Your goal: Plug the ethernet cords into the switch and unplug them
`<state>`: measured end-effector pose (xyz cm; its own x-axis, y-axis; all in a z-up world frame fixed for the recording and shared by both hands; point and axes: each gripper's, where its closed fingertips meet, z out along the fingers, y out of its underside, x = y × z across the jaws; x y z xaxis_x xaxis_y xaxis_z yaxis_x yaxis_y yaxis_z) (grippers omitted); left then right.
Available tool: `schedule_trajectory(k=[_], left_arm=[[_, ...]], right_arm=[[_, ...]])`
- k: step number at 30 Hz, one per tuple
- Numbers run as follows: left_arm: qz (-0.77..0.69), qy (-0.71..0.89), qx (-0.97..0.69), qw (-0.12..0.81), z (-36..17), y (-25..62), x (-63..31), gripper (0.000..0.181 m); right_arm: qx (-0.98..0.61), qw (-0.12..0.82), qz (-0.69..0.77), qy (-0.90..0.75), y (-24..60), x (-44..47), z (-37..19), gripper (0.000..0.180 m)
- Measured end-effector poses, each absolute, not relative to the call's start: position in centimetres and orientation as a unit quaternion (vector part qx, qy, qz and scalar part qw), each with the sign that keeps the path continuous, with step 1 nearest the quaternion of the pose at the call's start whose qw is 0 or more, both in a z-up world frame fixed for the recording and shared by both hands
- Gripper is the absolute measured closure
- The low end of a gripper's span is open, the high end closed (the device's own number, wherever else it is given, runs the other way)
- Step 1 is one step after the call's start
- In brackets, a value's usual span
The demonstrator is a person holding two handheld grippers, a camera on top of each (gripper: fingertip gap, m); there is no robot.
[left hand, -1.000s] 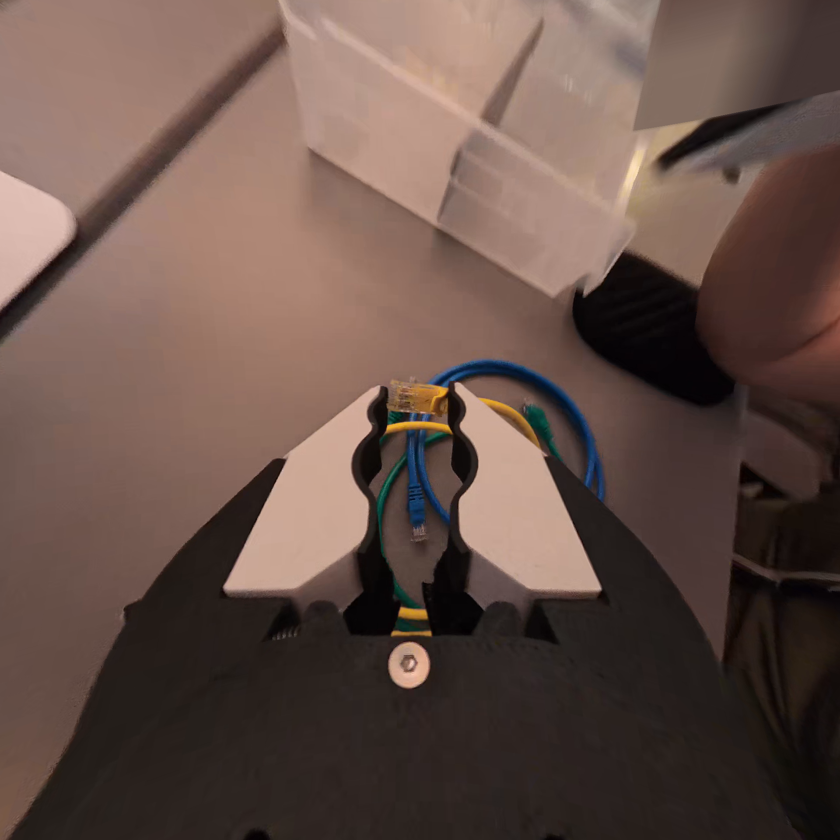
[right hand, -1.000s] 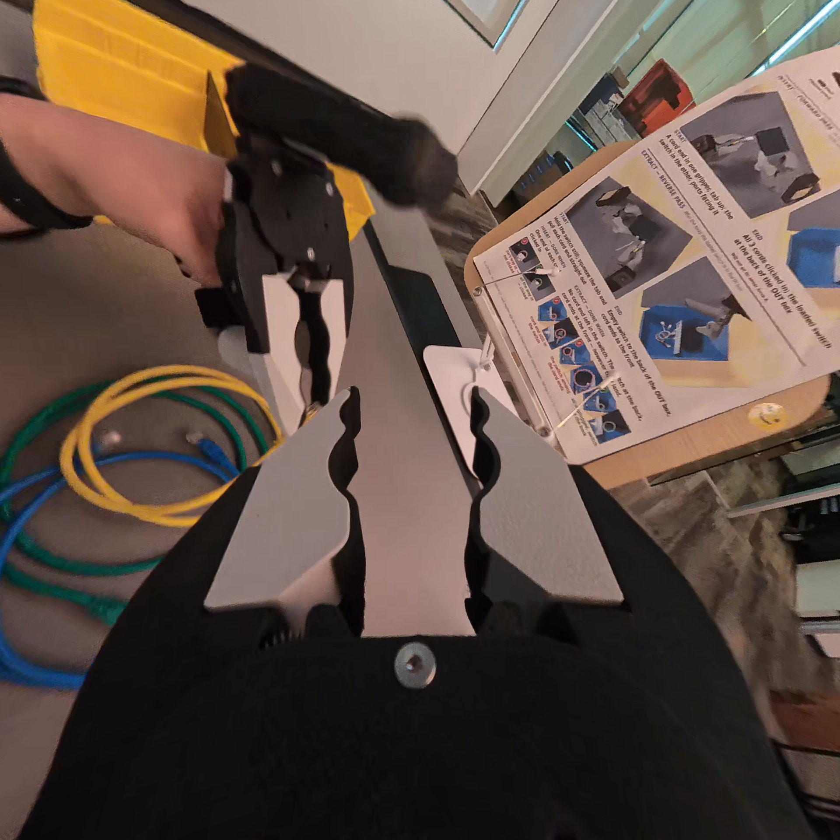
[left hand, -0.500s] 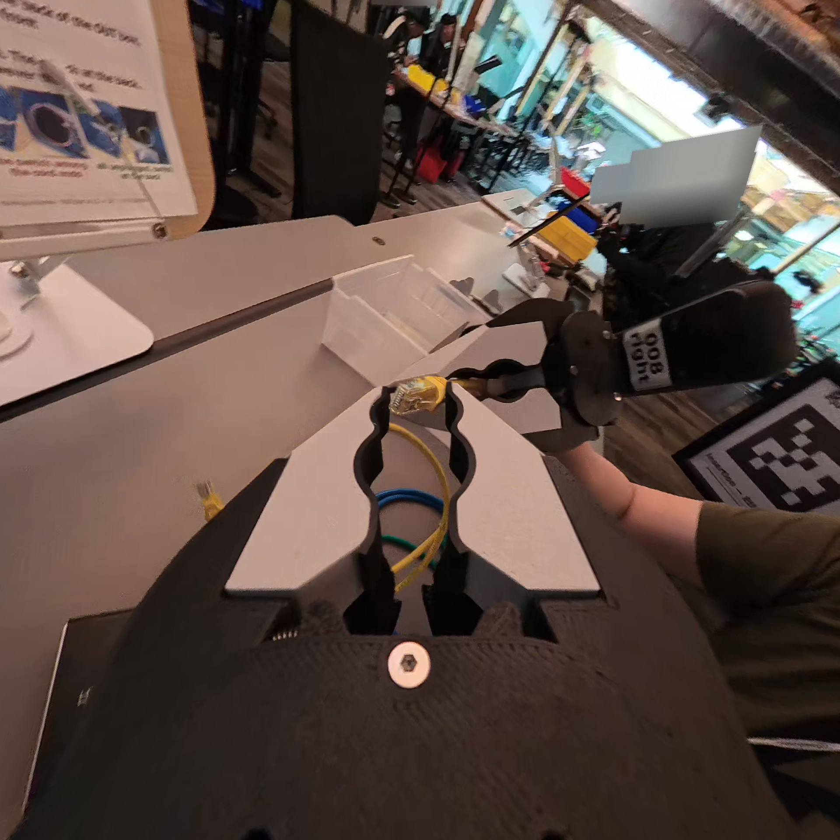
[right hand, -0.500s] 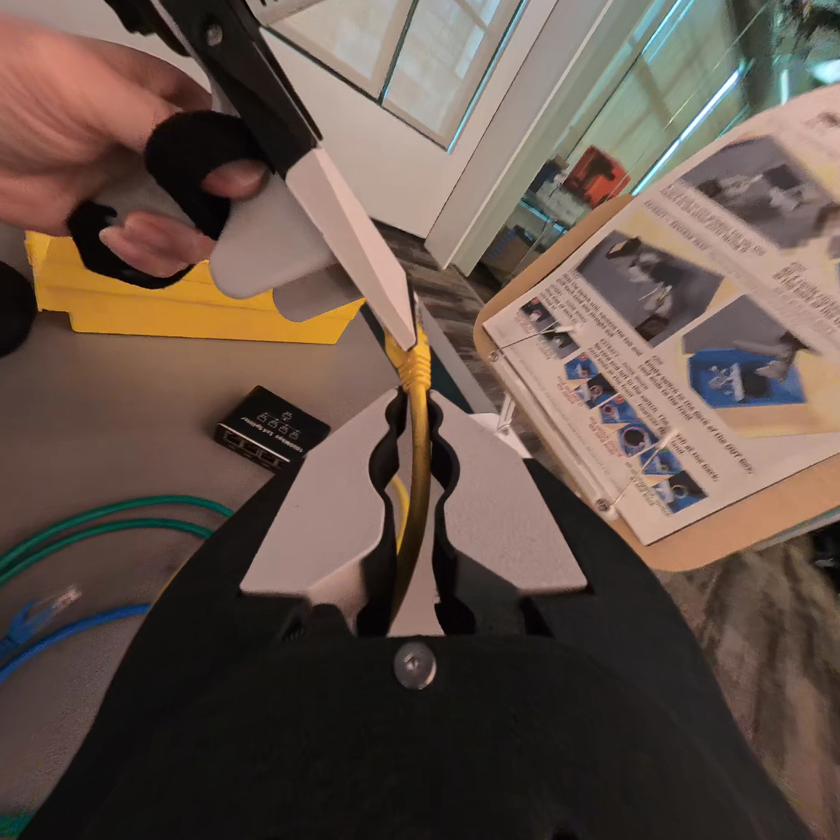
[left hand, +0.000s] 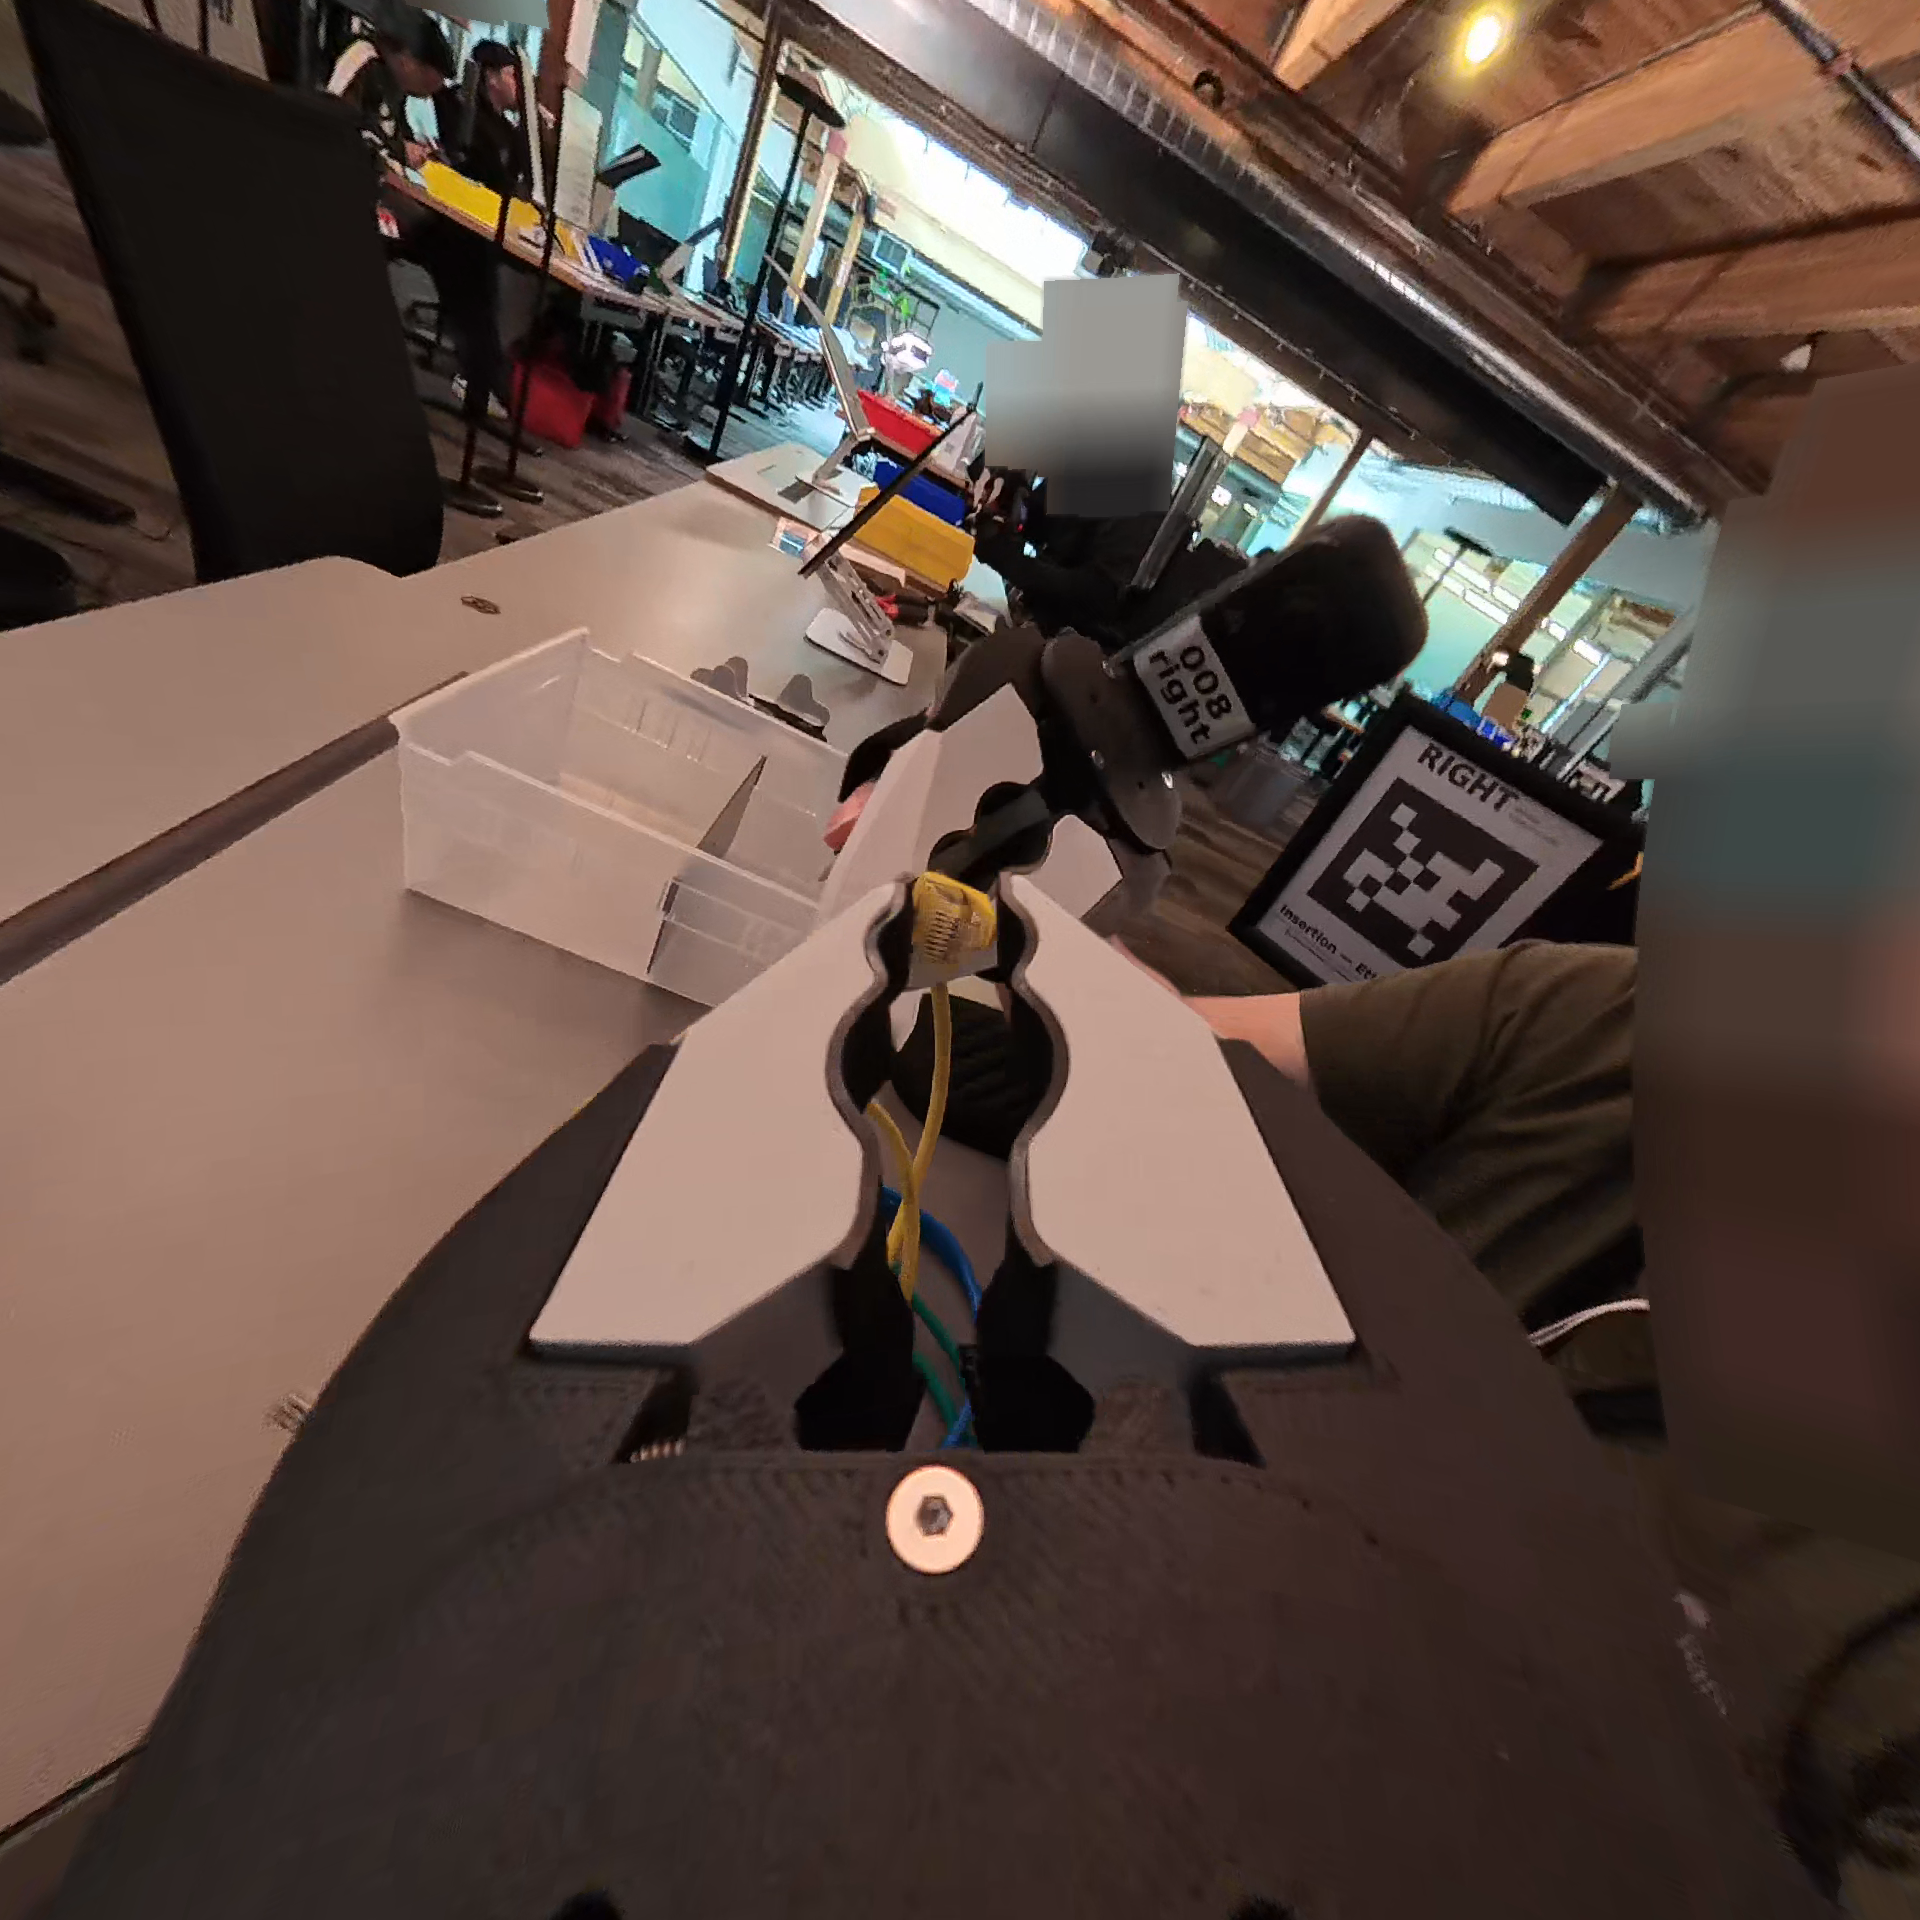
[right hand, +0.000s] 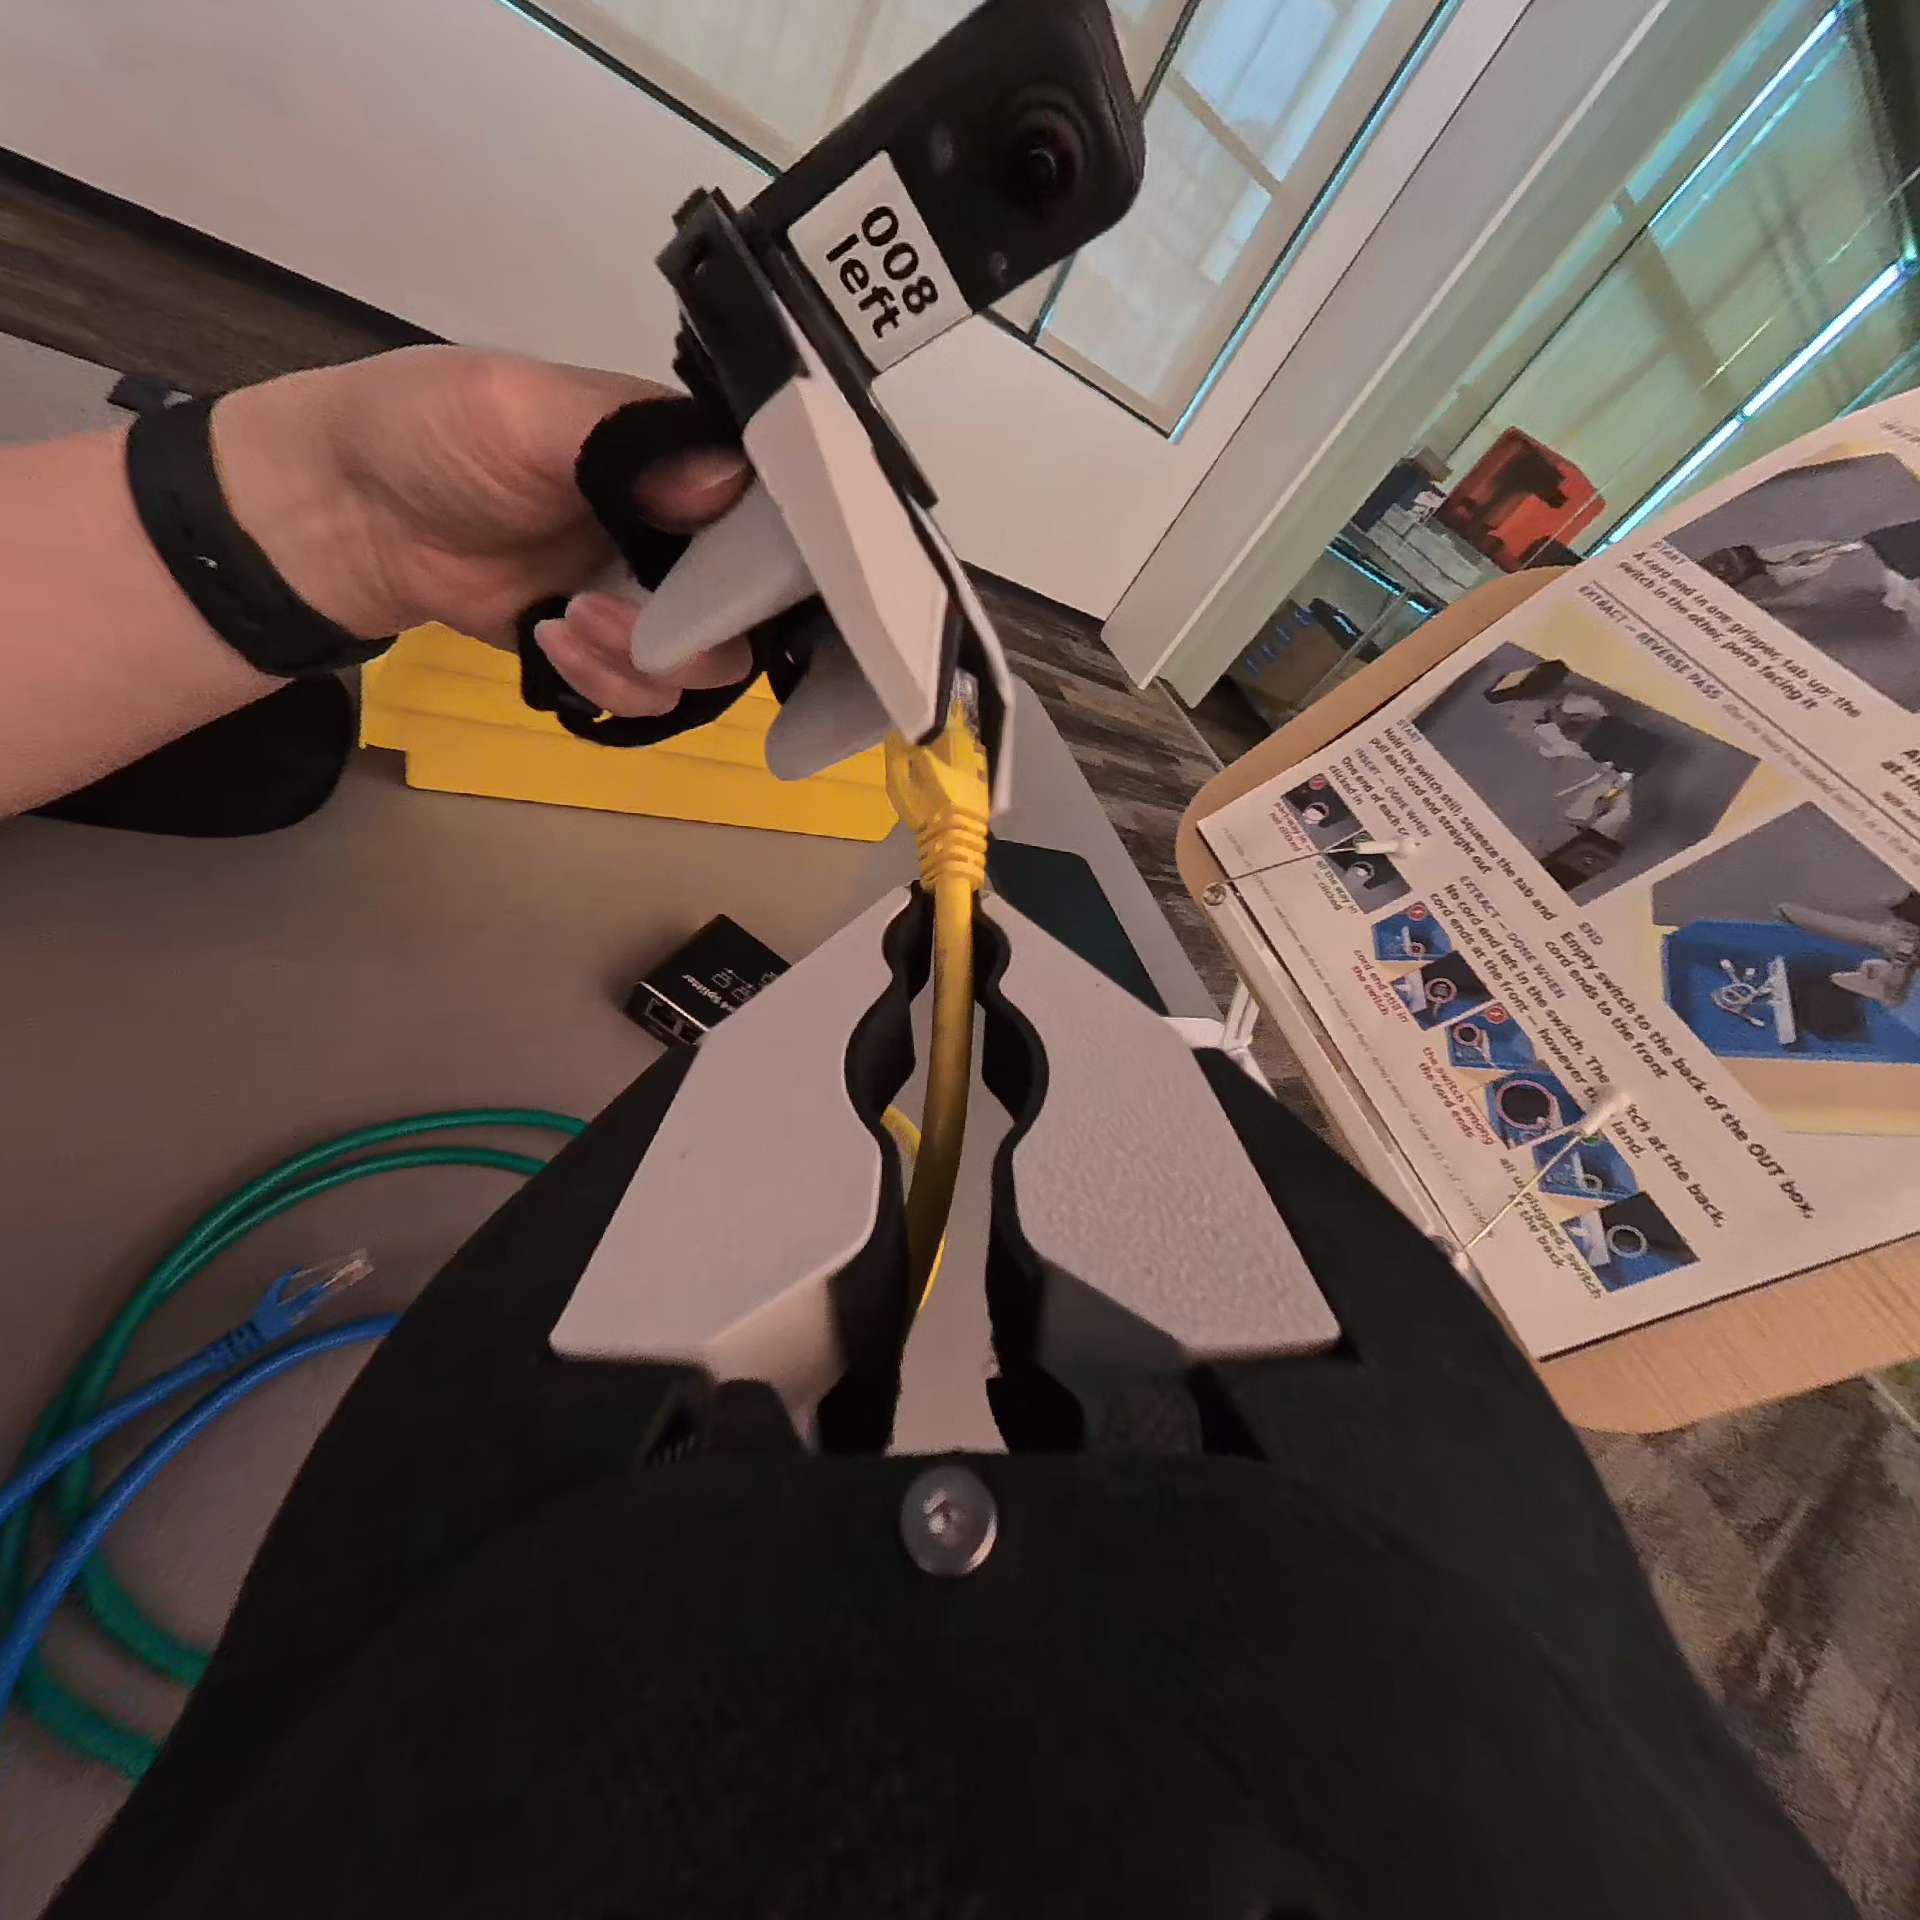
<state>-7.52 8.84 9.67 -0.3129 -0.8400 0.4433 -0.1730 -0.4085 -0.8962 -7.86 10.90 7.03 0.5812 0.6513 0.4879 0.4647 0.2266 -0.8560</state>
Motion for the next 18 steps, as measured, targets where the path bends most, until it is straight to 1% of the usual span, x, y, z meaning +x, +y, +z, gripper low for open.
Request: schedule_trajectory(k=[4, 10, 12, 15, 16, 18], left_arm=[[-0.63, 0.514, -0.517, 0.267, 9.4, 8.1, -8.1, 0.165], [-0.593, 0.543, -0.52, 0.288, 8.9, 8.0, -8.3, 0.167], [-0.58, 0.549, -0.518, 0.307, 9.0, 8.1, -8.1, 0.167], [-0.589, 0.537, -0.523, 0.303, 9.5, 8.0, -8.1, 0.167], [-0.597, 0.528, -0.525, 0.297, 9.7, 8.0, -8.2, 0.167], [-0.624, 0.506, -0.528, 0.277, 10.3, 8.0, -8.5, 0.167]], right_arm=[[-0.621, 0.625, 0.111, -0.459, 10.3, -8.5, 6.9, 0.175], [-0.621, 0.623, 0.116, -0.462, 10.2, -8.7, 6.8, 0.175], [-0.621, 0.624, 0.115, -0.46, 10.3, -8.6, 6.9, 0.166], [-0.598, 0.632, 0.123, -0.478, 9.5, -8.9, 7.4, 0.153], [-0.581, 0.641, 0.123, -0.487, 8.9, -9.0, 8.0, 0.141], [-0.538, 0.67, 0.12, -0.498, 7.3, -8.9, 10.0, 0.128]])
